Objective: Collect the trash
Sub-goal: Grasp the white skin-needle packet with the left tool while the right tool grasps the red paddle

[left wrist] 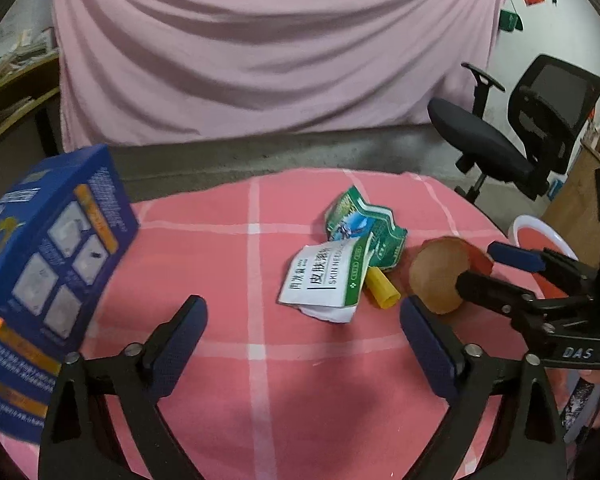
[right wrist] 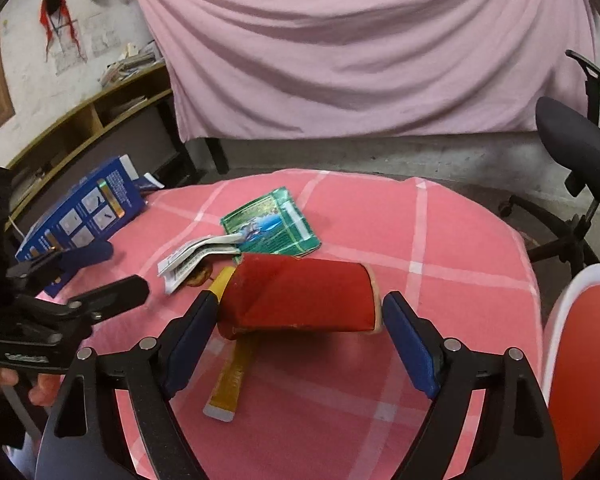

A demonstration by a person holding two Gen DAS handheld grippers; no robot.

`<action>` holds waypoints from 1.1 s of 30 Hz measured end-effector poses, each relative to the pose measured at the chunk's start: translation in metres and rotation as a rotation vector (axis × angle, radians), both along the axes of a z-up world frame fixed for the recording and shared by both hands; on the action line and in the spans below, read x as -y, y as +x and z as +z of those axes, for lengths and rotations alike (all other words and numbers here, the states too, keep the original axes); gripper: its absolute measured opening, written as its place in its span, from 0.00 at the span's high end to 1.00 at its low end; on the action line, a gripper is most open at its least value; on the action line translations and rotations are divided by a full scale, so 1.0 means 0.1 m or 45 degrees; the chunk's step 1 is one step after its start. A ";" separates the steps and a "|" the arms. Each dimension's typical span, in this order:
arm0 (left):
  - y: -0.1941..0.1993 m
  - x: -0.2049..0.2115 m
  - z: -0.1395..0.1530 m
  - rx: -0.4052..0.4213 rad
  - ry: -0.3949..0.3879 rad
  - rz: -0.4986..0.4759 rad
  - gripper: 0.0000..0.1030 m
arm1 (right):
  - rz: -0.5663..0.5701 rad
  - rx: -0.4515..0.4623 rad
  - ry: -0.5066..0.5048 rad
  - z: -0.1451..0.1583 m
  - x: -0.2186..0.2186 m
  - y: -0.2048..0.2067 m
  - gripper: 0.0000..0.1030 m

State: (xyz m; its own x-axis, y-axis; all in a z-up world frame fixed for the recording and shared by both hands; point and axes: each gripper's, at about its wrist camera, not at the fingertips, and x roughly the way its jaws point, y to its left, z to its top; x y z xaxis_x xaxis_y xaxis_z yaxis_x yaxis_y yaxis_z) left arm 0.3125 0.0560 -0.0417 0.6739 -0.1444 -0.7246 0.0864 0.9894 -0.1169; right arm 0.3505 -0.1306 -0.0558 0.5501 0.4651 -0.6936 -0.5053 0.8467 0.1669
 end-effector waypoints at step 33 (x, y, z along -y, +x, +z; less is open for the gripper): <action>-0.24 -0.08 0.25 0.048 -0.101 0.113 0.58 | 0.049 0.043 0.048 0.04 0.20 -0.15 0.20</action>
